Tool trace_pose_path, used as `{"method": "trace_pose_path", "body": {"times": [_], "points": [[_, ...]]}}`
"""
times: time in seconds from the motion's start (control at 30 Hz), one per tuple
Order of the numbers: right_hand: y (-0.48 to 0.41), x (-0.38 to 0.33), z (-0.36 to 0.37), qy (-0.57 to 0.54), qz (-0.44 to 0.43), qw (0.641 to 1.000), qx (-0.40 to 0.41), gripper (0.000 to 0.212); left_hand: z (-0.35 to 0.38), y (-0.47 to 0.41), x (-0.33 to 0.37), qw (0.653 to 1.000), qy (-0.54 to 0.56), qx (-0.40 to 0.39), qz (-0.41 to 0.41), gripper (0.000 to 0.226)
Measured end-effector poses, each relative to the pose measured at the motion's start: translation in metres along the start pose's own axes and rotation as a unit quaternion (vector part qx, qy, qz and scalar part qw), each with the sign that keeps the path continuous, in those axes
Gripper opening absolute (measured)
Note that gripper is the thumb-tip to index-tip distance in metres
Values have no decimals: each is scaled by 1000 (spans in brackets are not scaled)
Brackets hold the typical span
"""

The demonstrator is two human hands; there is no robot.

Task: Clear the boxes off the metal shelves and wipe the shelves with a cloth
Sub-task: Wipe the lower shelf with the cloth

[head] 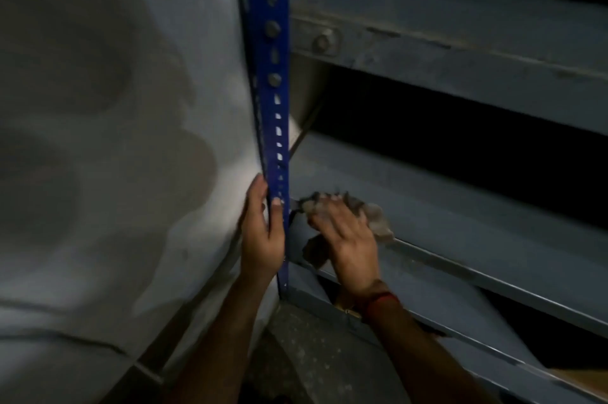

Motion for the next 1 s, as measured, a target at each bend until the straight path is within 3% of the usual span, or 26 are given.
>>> {"method": "trace_pose_path", "body": {"times": [0.07, 0.23, 0.3, 0.37, 0.53, 0.6, 0.83, 1.0], "points": [[-23, -23, 21, 23, -99, 994, -46, 47, 3, -2, -10, 995, 54, -27, -85, 37], [-28, -30, 9, 31, -184, 981, -45, 46, 19, -20, -54, 950, 182, -96, -235, 37], [-39, -46, 6, 21, -226, 972, -57, 45, 19, -18, -69, 931, 211, -116, -274, 48], [-54, -62, 19, 59, -267, 958, -91, 50, 17, -16, -76, 928, 209, -105, -289, 53], [-79, -58, 17, 176, -345, 918, -84, 50, 23, -26, -61, 930, 231, -110, -265, 44], [-90, -56, -6, 173, -344, 922, -48, 45, 30, -21, -57, 906, 294, -132, -275, 41], [-160, -58, -132, 130, -199, 954, 184, 41, 26, -19, -63, 916, 276, -121, -267, 37], [-143, -59, -96, 99, -206, 959, 169, 40, 27, -19, -61, 918, 258, -125, -274, 37]]}}
Point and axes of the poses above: each hand's wrist, its own y-axis away from the middle knuckle, its own z-axis out of the palm, x = y × z, the point moved 9 cm from there along -y, towards the middle knuckle, and after that the axes turned 9 degrees about -z, right-handed, at the moved point
